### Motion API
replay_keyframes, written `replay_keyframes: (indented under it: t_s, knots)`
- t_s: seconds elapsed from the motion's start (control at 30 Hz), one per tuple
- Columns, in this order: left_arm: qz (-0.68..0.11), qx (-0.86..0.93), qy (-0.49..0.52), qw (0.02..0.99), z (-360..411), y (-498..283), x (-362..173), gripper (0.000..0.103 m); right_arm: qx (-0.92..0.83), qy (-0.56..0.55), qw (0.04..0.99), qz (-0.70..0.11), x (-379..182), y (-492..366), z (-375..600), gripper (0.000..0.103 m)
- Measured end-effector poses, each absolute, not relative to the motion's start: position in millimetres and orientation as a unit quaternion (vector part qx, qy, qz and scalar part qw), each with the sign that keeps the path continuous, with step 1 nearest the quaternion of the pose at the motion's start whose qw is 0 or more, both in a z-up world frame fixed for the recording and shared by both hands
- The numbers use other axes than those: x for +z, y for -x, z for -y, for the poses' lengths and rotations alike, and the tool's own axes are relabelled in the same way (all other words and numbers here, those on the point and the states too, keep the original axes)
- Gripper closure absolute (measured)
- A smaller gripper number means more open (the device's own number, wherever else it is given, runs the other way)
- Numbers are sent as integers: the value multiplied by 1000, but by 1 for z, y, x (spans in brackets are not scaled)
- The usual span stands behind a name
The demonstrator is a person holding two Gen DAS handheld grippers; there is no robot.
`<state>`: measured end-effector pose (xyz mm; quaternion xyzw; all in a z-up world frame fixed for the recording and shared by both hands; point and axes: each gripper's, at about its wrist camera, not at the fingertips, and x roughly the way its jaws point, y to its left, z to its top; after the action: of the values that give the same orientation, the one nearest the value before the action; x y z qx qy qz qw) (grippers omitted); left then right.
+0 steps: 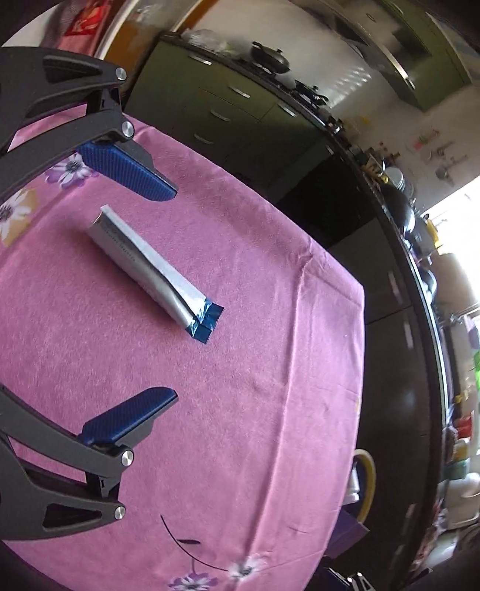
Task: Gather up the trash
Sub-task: 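Lower the left gripper onto the silver-blue sachet and close, then carry the sachet with the left gripper into the bin and release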
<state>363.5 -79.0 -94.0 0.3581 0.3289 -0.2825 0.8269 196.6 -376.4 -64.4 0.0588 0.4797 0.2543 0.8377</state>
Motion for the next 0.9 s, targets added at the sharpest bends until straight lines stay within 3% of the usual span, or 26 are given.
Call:
replay_keyframes:
  t_s: [0.47, 0.57, 0.67, 0.83, 0.9]
  knots:
    - [-397, -348, -384, 758, 77, -419, -118, 9, 258, -67, 830, -490, -63, -188, 363, 29]
    - [-419, -366, -353, 752, 72, -423, -118, 18, 259, -69, 829, -491, -61, -186, 361, 29]
    - [-446, -385, -313, 745, 66, -426, -119, 34, 261, -69, 828, -491, -60, -186, 358, 29]
    - [-464, -407, -265, 740, 63, -422, -119, 69, 268, -68, 829, -486, -55, -184, 356, 29]
    - [-463, -406, -261, 743, 61, -416, -120, 76, 271, -69, 831, -481, -52, -181, 356, 29]
